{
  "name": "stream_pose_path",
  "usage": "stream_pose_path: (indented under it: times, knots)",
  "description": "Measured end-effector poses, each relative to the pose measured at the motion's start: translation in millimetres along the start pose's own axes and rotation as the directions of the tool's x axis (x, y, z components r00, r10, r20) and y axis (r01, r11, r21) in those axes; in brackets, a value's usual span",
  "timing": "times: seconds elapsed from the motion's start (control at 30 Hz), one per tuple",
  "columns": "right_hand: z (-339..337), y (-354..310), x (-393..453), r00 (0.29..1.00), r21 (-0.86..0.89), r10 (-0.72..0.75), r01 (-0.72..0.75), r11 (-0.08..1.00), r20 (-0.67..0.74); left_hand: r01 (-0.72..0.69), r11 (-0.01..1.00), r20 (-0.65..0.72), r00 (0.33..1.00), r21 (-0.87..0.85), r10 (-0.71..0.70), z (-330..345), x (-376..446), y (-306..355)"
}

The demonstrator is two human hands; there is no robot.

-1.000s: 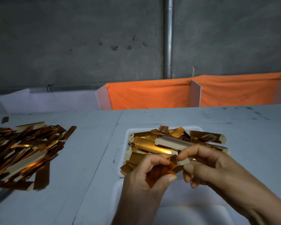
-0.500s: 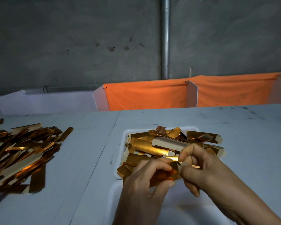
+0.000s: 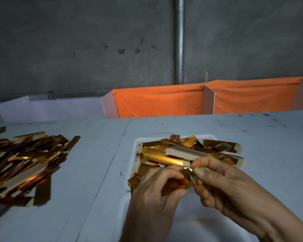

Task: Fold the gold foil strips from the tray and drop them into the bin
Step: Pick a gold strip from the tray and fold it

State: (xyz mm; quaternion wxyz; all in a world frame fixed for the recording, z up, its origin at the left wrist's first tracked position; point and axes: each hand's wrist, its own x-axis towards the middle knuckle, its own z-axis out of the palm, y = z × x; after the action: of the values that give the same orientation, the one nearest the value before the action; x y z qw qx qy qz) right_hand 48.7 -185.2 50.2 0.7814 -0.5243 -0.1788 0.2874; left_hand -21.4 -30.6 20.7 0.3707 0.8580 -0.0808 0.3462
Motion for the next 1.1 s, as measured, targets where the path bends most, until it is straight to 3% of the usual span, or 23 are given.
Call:
stream_pose_path:
  times: [0.4,0.6,1.1]
  knots:
    - [-0.4,2.3,1.8,1.0,-0.06,-0.001,0.0,0.998,-0.015,0.021,0.999,0.076,0.997,-0.036,-0.019,0.2,0.2,-0.3]
    - [-6.1,3.5,1.9,0.999,-0.191,0.015,-0.021,0.981,-0.036,0.028,0.998,0.125,0.992,-0.048,-0.022,0.6,-1.3,0.7]
    - [-7.2,2.4,2.4,0.999,-0.111,0.043,-0.044,0.993,-0.009,0.072,0.989,0.108,0.992,-0.127,-0.059,-1.0,-0.9,-1.9]
